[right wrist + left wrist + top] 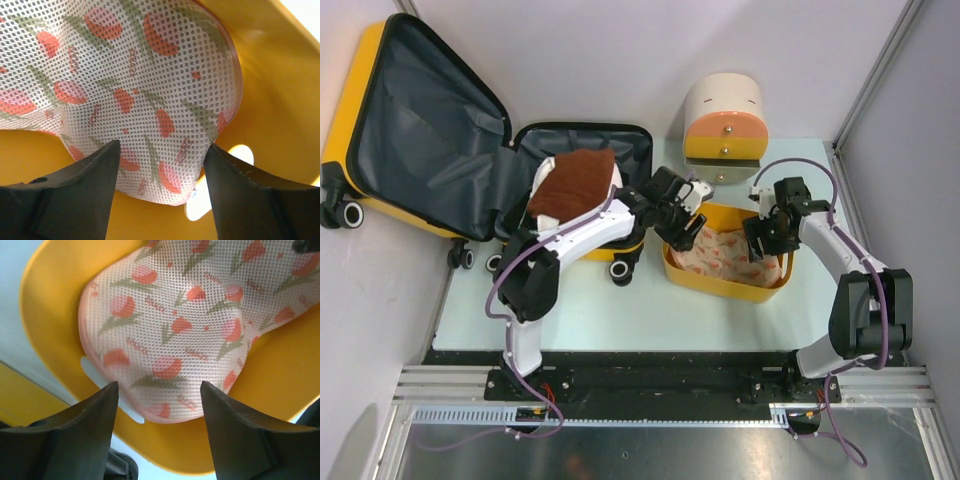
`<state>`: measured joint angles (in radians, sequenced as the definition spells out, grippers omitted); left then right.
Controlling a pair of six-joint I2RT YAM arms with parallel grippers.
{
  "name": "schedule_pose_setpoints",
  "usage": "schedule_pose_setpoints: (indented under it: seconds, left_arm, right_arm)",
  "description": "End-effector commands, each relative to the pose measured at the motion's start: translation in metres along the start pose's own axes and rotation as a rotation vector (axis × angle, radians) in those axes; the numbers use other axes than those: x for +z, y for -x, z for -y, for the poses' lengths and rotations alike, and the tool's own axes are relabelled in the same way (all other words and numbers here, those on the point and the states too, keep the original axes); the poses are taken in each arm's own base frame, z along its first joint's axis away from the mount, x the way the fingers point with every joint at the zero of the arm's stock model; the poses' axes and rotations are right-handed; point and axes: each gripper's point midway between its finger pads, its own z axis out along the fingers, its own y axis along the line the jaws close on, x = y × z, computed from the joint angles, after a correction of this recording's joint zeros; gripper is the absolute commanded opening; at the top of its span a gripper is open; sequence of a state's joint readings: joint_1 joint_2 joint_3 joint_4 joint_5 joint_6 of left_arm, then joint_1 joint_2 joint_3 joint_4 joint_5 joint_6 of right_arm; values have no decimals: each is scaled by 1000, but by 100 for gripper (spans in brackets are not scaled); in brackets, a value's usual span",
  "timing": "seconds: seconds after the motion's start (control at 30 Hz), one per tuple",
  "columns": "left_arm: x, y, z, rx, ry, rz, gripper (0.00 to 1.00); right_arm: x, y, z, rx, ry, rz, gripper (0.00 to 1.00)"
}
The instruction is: Open, take out, and arrange the luggage
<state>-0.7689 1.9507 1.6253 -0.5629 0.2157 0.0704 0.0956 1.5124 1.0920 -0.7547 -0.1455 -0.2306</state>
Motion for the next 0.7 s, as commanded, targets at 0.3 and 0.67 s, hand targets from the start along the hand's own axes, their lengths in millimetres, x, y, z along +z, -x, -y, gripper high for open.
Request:
schedule_pose_setpoints:
  seconds: [0.3, 0.67]
  left_arm:
    - [-182, 65, -61, -59, 140, 384, 88]
    - [-239, -13, -178, -190, 365, 328, 81]
  right_arm:
    - [-76, 69, -33, -131, 13, 313, 94]
    - [-137, 140, -107, -132, 304, 648, 96]
